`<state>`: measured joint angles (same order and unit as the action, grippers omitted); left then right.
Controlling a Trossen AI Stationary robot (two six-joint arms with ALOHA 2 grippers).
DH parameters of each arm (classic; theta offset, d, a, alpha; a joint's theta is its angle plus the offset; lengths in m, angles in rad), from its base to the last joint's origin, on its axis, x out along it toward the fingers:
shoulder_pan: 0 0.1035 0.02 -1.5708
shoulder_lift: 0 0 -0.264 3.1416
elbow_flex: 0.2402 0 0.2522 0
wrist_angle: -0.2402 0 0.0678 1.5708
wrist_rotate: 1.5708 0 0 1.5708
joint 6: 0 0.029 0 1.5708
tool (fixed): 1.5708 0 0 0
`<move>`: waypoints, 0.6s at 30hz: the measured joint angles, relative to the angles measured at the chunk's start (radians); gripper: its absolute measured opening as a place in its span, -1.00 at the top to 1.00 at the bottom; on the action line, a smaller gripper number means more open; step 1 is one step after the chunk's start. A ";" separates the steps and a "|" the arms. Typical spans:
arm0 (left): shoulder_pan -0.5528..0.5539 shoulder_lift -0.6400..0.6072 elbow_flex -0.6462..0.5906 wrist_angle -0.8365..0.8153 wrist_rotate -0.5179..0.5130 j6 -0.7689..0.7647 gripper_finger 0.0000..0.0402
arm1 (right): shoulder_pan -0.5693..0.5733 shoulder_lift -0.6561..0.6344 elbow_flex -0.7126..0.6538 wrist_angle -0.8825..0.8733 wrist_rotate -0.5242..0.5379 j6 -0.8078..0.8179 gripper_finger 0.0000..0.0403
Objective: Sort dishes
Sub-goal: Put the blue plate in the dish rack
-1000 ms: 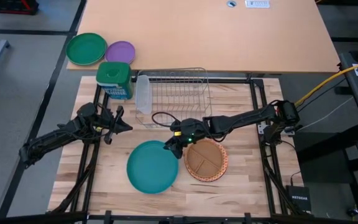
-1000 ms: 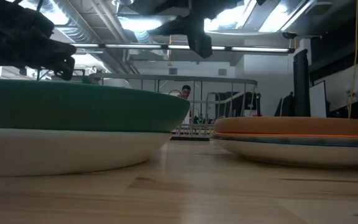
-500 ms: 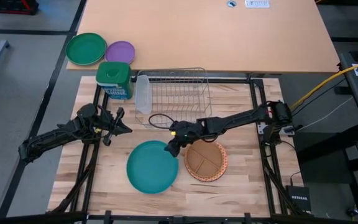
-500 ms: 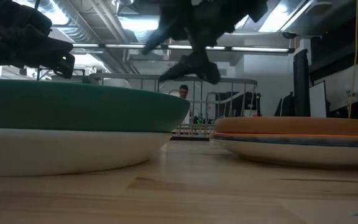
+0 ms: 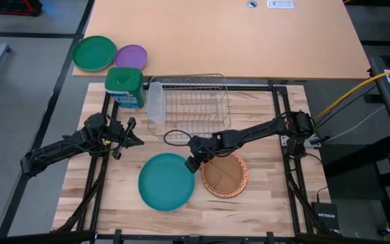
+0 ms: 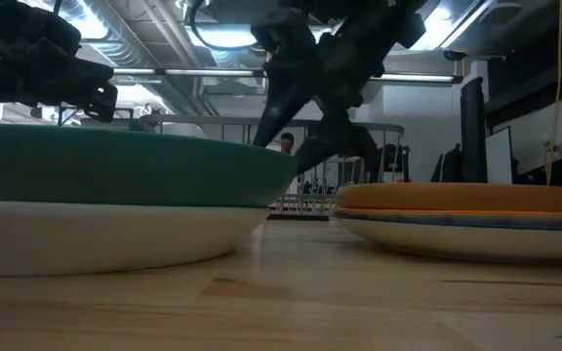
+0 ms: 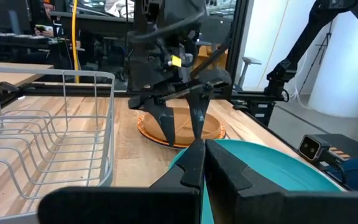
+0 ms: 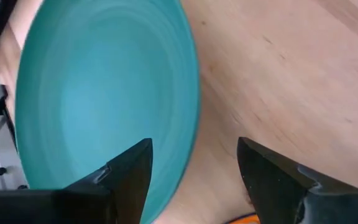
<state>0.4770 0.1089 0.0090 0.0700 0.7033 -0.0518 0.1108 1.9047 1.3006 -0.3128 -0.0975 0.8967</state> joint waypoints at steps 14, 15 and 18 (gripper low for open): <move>0.000 0.002 0.000 0.000 0.000 0.000 0.98 | 0.001 0.068 0.000 0.025 -0.077 0.053 -0.17; 0.000 0.002 0.000 0.000 0.000 0.000 0.98 | 0.001 0.075 0.000 0.026 -0.080 0.053 -0.17; 0.000 0.002 0.000 0.000 0.000 0.000 0.98 | 0.001 0.080 0.000 0.032 -0.084 0.053 -0.15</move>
<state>0.4770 0.1112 0.0090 0.0700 0.7029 -0.0516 0.1120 1.9850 1.3002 -0.2806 -0.1811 0.9501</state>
